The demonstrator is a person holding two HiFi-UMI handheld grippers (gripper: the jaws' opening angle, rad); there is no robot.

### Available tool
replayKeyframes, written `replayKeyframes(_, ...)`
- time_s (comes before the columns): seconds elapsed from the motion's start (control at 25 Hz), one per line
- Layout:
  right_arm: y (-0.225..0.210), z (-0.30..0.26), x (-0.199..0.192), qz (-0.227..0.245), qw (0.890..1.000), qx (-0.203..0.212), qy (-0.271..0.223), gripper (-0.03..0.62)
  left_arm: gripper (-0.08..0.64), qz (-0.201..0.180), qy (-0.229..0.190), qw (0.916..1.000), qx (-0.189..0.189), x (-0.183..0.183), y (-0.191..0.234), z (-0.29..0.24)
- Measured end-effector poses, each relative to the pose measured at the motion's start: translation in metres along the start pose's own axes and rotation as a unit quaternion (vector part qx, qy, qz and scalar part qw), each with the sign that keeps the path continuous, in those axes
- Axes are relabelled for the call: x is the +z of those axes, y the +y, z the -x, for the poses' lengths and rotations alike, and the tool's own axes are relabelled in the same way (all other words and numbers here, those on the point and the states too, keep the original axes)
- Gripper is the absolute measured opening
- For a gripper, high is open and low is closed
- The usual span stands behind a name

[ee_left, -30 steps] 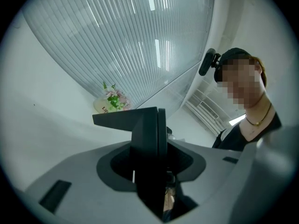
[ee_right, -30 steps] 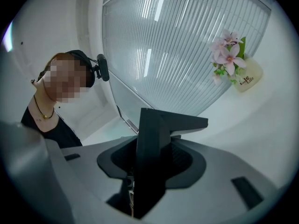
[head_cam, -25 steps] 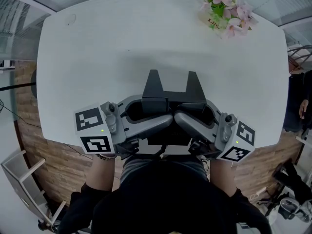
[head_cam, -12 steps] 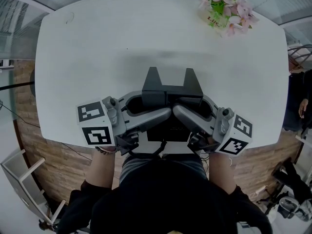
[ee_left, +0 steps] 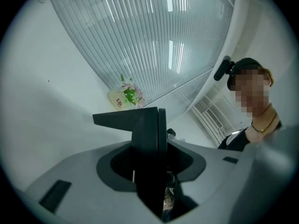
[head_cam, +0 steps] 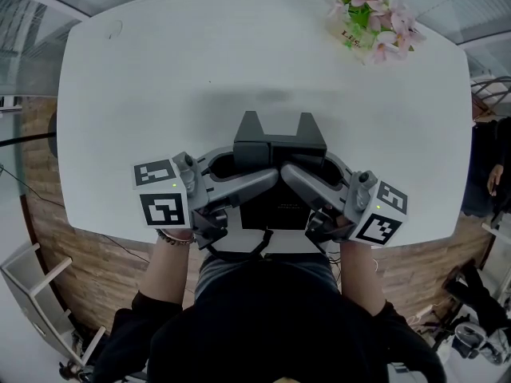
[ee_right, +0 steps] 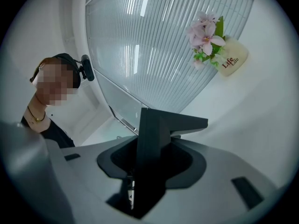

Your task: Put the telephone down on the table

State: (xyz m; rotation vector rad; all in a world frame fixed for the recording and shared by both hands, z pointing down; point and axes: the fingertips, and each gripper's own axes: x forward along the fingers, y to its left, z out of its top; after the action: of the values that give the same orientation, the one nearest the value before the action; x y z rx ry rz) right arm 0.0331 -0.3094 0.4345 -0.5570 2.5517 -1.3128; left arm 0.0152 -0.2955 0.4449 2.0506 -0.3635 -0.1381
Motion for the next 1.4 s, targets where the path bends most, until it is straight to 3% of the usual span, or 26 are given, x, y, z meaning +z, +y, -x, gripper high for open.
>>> replayKeyframes(1.4, -0.028, -0.004, -0.013, -0.063, 0.998, -0.01, 0.012, 0.184, 0.192, 0.05, 0.01, 0.9981, 0.035, -0.008, 0.026, -0.001)
